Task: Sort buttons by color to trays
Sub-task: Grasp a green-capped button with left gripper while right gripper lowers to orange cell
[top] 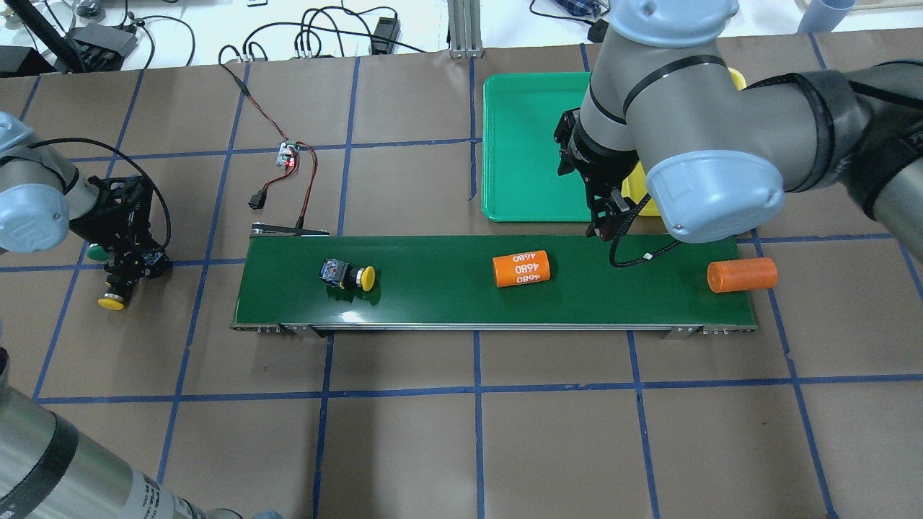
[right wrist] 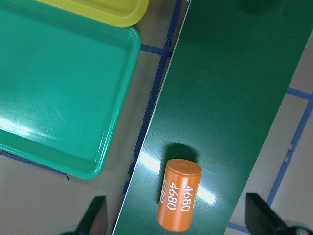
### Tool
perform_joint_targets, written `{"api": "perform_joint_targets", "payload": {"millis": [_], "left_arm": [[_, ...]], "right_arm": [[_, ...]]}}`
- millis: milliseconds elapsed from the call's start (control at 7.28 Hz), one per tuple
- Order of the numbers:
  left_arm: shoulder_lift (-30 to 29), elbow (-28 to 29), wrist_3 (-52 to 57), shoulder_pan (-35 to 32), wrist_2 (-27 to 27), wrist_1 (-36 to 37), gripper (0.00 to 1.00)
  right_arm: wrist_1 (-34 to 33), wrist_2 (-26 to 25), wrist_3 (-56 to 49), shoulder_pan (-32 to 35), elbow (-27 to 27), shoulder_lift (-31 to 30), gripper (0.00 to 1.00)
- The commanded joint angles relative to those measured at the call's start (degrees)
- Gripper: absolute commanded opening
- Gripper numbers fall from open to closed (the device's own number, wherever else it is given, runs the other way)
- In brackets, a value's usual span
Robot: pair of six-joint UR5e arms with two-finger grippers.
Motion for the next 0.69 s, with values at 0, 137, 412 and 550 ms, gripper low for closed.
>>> {"api": "perform_joint_targets", "payload": {"millis": [0, 137, 412, 550], "left_arm": [[2.25, -0.43, -0.68, -0.61, 0.06, -0.84, 0.00], [4.52, -0.43, -2.16, -2.35, -0.03, -3.37, 0.00], [10.40, -0.51, -15.63, -11.98, -0.82, -8.82, 0.00], [12.87, -1.38, -23.28, -15.43, -2.65, -11.20, 0.00]], "right_arm": [[-0.08, 0.24, 6.17, 2.78, 0.31, 1.57, 1.00], [-0.51, 0.06, 7.87, 3.93, 0.32, 2.45, 1.00], [-0.87, 0.33, 7.44, 4.03, 0.32, 2.72, 1.00], [-0.44, 0.24, 7.36, 4.03, 0.32, 2.90, 1.00]]}}
